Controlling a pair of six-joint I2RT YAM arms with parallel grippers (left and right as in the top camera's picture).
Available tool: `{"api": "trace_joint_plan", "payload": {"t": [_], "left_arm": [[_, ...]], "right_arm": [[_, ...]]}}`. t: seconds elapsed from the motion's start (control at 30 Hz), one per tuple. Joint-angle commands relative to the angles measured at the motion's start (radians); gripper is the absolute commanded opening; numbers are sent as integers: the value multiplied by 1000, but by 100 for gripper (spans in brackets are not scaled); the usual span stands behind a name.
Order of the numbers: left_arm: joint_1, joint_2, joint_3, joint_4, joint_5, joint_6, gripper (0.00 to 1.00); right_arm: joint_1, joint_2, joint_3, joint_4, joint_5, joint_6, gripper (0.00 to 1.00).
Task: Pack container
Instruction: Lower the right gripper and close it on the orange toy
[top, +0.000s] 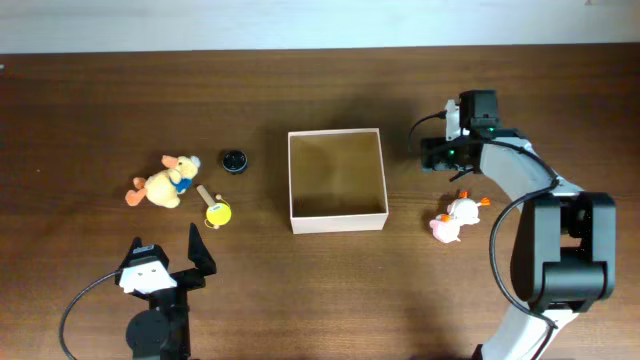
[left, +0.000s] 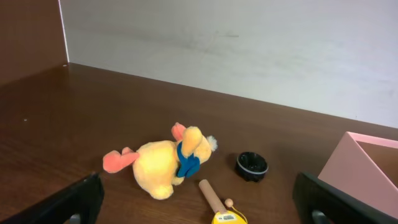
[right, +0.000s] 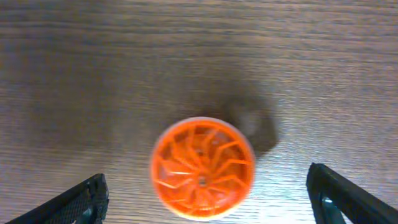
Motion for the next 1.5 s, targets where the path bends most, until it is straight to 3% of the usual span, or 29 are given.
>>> {"api": "trace_joint_plan", "payload": {"t": [0.0,0.13,0.7,1.1,1.47], "left_arm": [[7,-6,-1,-6,10,16,99],[7,-6,-2,-6,10,16,99],[7,-6,-1,-6,10,16,99],[7,-6,-2,-6,10,16,99],[7,-6,-1,-6,10,16,99]], "right_arm": [[-26,19,15,3,15,-6,90],[-38,26,15,3,14,-6,83],[-35,77,15,13,-87,4,86],[-36,90,15,15,-87,14,61],[-36,90,19,51,-87,14,55]]}}
